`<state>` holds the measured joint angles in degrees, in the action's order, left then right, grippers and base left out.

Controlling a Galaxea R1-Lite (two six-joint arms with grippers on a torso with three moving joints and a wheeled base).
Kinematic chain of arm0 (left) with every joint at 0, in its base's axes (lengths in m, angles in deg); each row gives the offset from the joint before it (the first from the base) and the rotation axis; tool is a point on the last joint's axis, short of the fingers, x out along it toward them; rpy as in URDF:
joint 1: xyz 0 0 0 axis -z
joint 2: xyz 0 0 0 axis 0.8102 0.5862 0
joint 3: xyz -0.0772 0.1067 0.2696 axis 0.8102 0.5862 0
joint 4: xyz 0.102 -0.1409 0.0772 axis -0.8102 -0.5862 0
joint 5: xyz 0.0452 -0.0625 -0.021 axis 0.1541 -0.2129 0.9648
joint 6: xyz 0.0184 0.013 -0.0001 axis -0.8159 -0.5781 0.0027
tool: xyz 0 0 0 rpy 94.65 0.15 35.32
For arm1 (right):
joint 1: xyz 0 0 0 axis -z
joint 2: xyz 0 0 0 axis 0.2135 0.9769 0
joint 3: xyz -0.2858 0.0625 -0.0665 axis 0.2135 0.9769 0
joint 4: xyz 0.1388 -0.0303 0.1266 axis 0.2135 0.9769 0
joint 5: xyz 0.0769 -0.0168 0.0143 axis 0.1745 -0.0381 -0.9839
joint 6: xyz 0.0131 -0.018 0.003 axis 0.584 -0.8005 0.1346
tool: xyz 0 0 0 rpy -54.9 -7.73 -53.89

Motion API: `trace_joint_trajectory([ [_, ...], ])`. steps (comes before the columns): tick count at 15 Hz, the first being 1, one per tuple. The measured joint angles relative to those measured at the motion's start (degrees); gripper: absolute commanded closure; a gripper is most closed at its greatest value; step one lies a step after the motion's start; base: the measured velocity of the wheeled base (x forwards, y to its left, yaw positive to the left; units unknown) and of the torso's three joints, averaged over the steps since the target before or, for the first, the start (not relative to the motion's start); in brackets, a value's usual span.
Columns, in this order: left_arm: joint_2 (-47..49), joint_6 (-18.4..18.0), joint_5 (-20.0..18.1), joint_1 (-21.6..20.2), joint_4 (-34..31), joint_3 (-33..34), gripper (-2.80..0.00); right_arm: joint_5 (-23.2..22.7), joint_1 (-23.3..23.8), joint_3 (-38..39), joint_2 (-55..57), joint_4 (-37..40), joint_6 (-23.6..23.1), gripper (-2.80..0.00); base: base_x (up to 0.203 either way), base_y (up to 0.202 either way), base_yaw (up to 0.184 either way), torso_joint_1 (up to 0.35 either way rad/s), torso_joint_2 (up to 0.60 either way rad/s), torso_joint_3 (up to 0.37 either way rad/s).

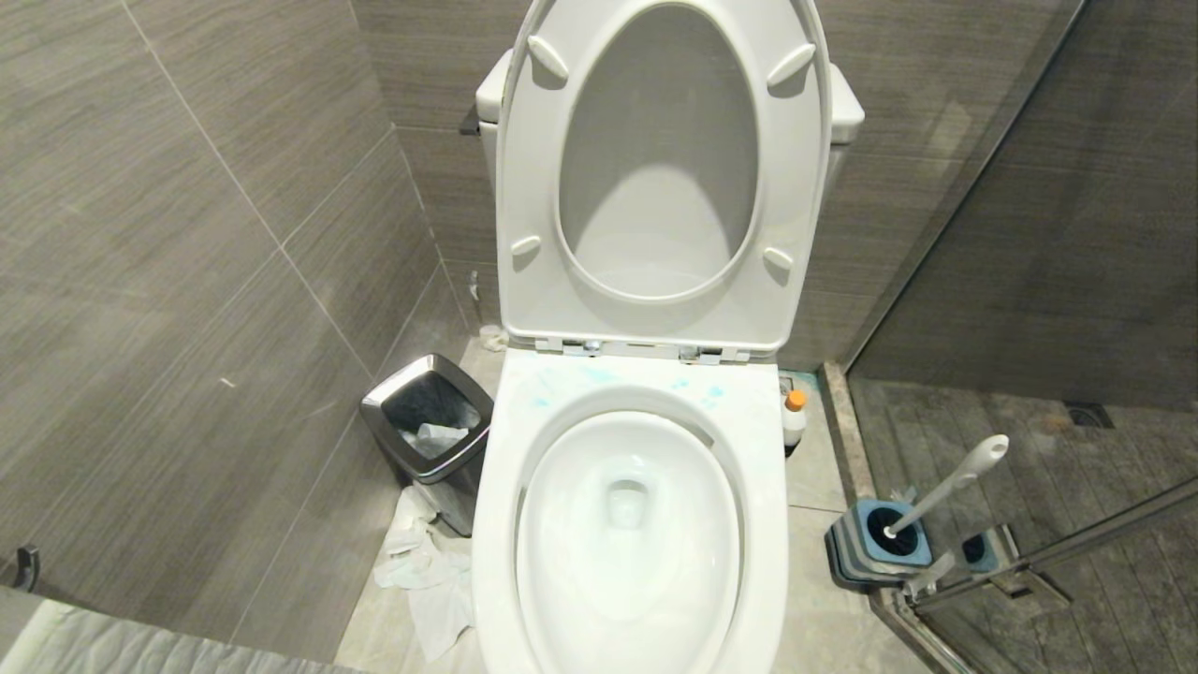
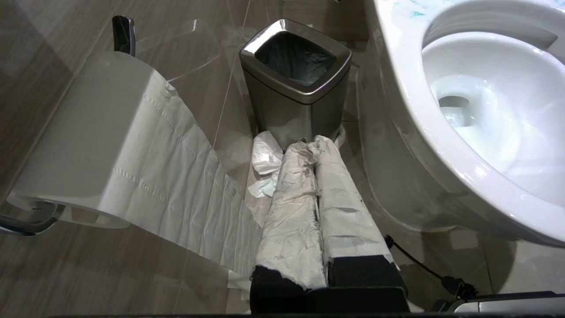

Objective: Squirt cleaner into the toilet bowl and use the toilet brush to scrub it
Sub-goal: Pour in the cleaning agent

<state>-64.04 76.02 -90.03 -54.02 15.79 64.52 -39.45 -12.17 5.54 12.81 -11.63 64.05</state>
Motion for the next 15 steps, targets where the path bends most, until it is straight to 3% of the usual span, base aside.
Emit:
trace_joint_trajectory([
  [12, 0.00, -0.01, 0.01, 0.00, 0.00, 0.00, 0.00, 0.00, 0.00, 0.00, 0.00, 0.00, 0.02, 0.00, 0.000, 0.000, 0.000, 0.000, 0.00, 0.000],
  [15, 0.00, 2.76, 0.49, 0.00, 0.07, 0.00, 0.00, -0.05, 0.00, 0.00, 0.00, 0.02, 0.02, 0.00, 0.000, 0.000, 0.000, -0.001, 0.00, -0.014],
])
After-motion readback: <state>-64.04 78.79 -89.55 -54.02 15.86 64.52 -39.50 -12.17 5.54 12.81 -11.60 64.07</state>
